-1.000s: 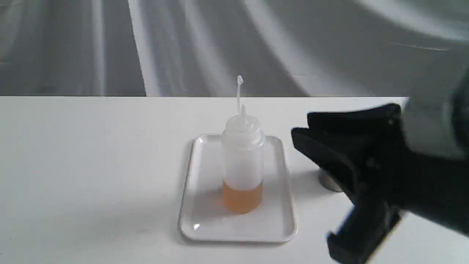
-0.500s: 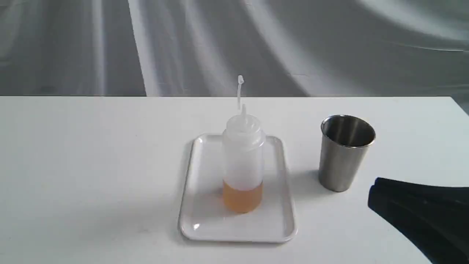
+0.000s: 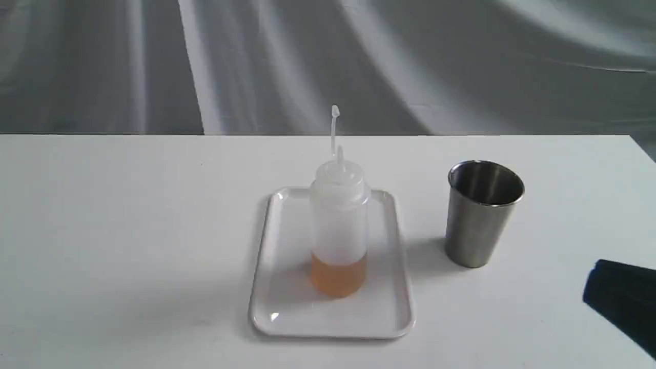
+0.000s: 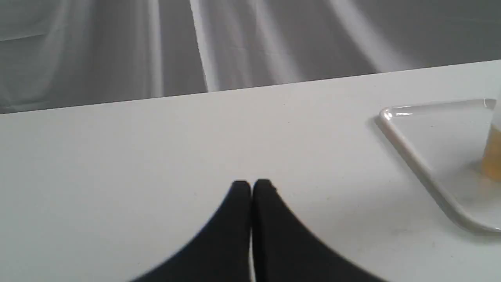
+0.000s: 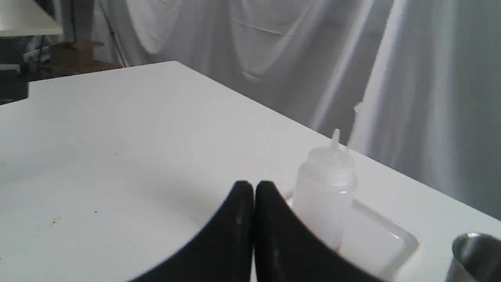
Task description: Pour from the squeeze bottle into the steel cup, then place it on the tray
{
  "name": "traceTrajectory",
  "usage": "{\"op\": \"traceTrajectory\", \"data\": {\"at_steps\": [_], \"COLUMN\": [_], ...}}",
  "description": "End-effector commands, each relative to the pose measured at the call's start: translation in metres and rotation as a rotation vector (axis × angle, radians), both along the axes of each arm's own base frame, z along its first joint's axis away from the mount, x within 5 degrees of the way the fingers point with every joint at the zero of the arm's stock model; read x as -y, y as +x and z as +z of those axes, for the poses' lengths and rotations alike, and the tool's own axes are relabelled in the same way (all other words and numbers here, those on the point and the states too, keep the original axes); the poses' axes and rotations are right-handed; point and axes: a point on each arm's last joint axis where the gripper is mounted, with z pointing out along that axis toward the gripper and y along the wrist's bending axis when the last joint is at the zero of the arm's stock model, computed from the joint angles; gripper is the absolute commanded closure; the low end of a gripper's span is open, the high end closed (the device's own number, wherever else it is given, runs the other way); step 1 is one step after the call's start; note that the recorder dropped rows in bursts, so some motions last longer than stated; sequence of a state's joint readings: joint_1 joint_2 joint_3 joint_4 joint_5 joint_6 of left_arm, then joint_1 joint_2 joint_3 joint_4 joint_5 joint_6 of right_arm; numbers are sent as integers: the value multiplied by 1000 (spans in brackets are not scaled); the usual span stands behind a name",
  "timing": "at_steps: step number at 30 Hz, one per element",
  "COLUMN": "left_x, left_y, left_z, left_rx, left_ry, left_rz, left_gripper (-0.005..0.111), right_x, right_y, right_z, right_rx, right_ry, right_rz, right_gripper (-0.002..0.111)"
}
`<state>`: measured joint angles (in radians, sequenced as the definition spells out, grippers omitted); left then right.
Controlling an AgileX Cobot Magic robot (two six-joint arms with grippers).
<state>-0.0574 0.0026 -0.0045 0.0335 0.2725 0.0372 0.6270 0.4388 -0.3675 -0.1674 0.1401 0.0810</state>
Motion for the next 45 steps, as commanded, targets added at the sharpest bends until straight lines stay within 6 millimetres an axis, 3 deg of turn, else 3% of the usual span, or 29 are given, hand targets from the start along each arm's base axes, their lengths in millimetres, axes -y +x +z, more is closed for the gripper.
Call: {"op": "traceTrajectory", "data": {"at_steps": [1,12,22,45], "left_x": [0,0,0,0], "left_y": [0,0,0,0], "left_z": [-1,-1,-1,-1], "left_rx": [5,5,5,5], "left_ry": [-4,-2,-4,-4], "left_rz": [-5,-6,-5,-6], "left_gripper": [107,107,107,107], "right_x": [12,45,51,52], "right_y": [-2,-8,-21,-28], "right_z": [-10,-62,-85,-85], "right_rx": [-44,-75,-10,47], "right_ry": [49,55,82,98], "right_rz": [-100,-443,-499,-498], "right_gripper": [108,108,108,108]}}
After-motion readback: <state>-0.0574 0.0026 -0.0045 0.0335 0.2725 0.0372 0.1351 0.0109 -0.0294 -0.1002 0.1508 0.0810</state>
